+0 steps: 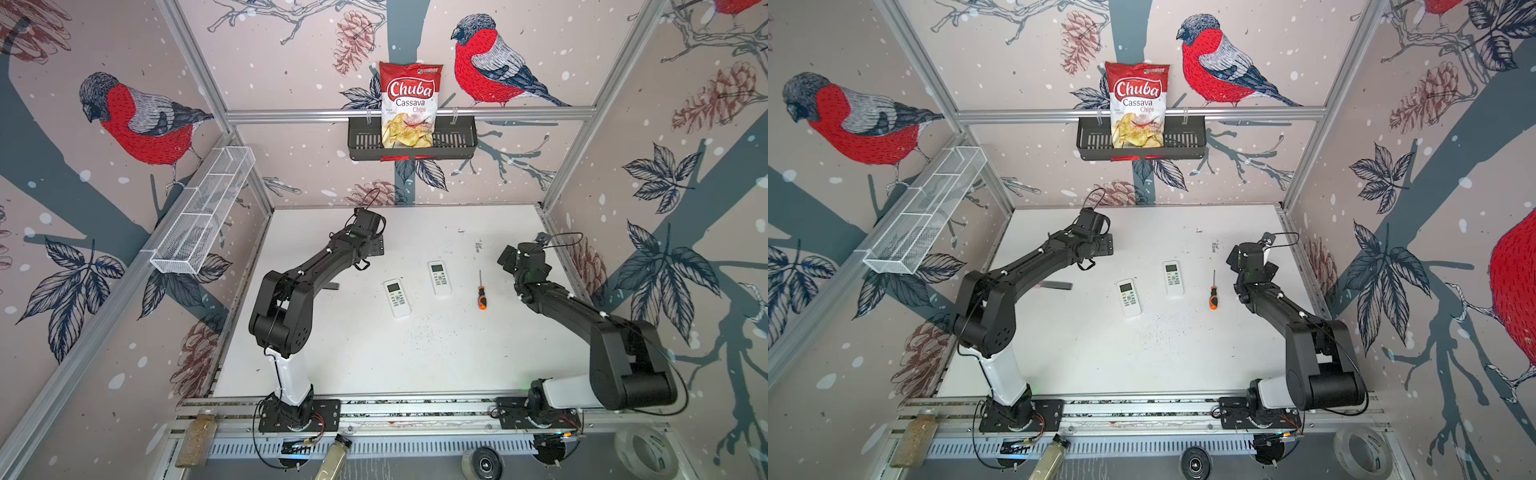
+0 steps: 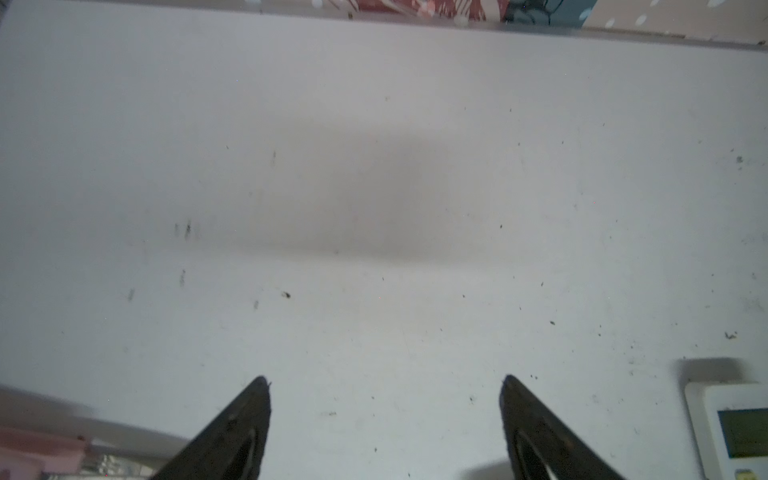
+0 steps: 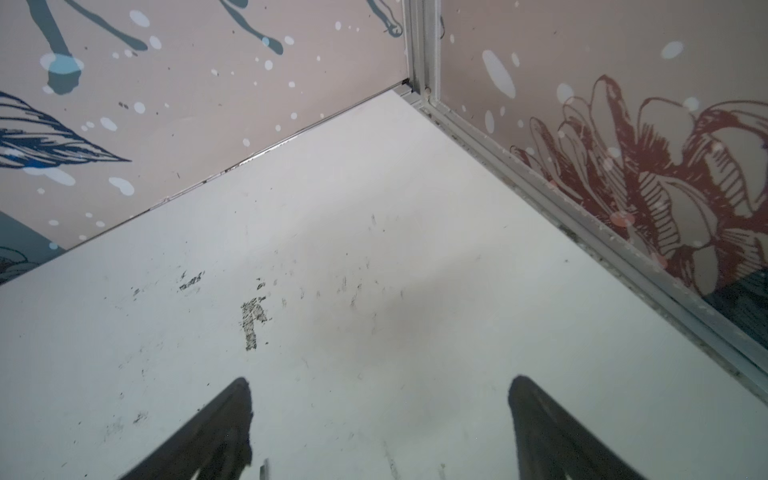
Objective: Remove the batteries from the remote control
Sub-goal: 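Reach the left gripper to the nearer white remote while the right arm rises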
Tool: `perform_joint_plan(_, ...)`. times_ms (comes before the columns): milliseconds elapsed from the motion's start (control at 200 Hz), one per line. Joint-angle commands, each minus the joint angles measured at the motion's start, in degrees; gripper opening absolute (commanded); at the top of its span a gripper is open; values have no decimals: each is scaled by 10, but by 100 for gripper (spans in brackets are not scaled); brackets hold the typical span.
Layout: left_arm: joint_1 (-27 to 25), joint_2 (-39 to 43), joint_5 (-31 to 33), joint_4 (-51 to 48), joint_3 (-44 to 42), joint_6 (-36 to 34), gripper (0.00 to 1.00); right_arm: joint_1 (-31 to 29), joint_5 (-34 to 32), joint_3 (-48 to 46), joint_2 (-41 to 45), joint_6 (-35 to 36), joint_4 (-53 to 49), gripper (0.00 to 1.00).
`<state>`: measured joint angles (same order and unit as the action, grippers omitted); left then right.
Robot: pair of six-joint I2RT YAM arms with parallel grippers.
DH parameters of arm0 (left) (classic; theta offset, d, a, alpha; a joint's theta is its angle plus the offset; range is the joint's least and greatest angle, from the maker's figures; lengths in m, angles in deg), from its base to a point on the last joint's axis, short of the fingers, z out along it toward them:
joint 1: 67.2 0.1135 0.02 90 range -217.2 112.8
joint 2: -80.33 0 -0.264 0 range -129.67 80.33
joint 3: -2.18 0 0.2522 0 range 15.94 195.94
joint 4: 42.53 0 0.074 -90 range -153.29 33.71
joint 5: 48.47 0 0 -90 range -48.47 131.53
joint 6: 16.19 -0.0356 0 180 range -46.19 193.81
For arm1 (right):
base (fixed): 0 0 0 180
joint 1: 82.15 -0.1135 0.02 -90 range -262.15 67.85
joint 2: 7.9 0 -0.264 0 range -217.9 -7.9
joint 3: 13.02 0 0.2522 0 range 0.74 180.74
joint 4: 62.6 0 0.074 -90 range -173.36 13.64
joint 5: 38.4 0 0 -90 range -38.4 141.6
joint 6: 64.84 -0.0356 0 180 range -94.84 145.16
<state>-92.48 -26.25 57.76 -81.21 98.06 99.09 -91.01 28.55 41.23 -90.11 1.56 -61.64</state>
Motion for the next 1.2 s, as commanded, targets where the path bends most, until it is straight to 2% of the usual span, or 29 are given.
perform_joint_plan(0, -23, -14, -11, -63, 10, 48, 79, -9, 11, 17, -9, -5, -10, 94)
perform_joint_plan(140, -55, -16, -27, -59, 2, 79, 72, -17, 24, 21, 1, -9, -8, 88)
perform_joint_plan(270, -85, -13, -37, -51, -8, 104, 70, -18, 38, 20, 19, -15, -8, 84)
perform_joint_plan(420, -110, 3, -47, -13, -57, 133, 69, -22, 48, 22, 25, -19, -12, 83)
perform_joint_plan(610, -120, 22, -59, 30, -116, 176, 68, -31, 39, 17, 37, -18, -14, 83)
perform_joint_plan(856, -130, 7, -76, 61, -134, 201, 66, -39, 35, 13, 43, -19, -16, 84)
perform_joint_plan(1196, -130, -41, -79, 58, -102, 216, 66, -44, 31, 11, 52, -17, -21, 86)
